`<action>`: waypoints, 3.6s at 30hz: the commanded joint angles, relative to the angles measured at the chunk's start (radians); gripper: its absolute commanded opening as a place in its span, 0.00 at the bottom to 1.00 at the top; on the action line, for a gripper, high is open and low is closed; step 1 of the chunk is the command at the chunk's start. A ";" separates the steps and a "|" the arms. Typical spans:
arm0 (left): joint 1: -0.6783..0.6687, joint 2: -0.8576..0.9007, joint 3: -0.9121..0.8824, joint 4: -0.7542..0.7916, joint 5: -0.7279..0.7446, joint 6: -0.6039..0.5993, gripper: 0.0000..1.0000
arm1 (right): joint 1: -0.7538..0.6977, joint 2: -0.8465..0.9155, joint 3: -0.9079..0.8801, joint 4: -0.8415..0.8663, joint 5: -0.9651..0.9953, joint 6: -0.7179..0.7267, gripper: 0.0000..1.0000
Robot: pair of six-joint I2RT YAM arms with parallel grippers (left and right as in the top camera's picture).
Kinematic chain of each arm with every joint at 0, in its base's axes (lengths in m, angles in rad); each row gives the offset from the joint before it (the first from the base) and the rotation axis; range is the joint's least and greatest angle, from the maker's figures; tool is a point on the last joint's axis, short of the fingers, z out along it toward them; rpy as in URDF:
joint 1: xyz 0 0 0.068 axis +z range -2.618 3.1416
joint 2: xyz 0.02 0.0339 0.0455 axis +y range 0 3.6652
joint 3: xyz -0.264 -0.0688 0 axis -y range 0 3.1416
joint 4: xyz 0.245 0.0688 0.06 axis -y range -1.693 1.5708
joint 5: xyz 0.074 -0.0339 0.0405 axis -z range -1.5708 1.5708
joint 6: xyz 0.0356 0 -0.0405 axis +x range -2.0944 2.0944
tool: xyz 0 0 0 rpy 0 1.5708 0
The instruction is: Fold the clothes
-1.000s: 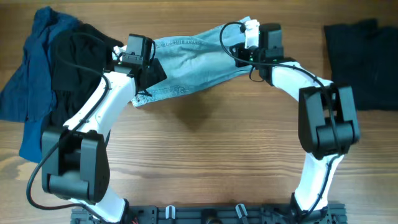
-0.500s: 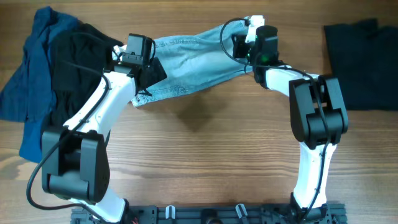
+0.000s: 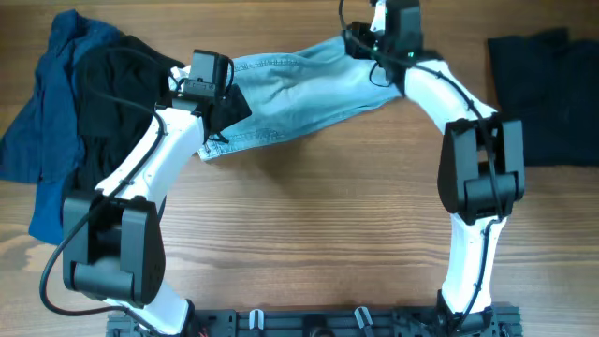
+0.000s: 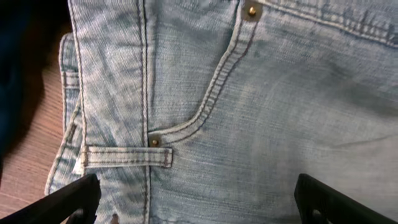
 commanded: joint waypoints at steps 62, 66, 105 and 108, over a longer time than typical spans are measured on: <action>0.001 -0.128 0.021 -0.005 -0.036 0.181 1.00 | -0.166 -0.118 0.170 -0.467 -0.055 -0.037 1.00; 0.001 -0.190 0.021 -0.018 -0.021 0.180 1.00 | -0.238 -0.107 0.165 -0.582 -0.100 -0.103 1.00; 0.000 -0.477 0.020 -0.200 0.035 0.232 1.00 | -0.105 0.132 0.160 -0.621 0.345 -0.058 0.04; 0.000 -0.477 0.020 -0.213 0.035 0.230 1.00 | -0.113 0.129 0.160 -0.664 0.377 -0.012 0.04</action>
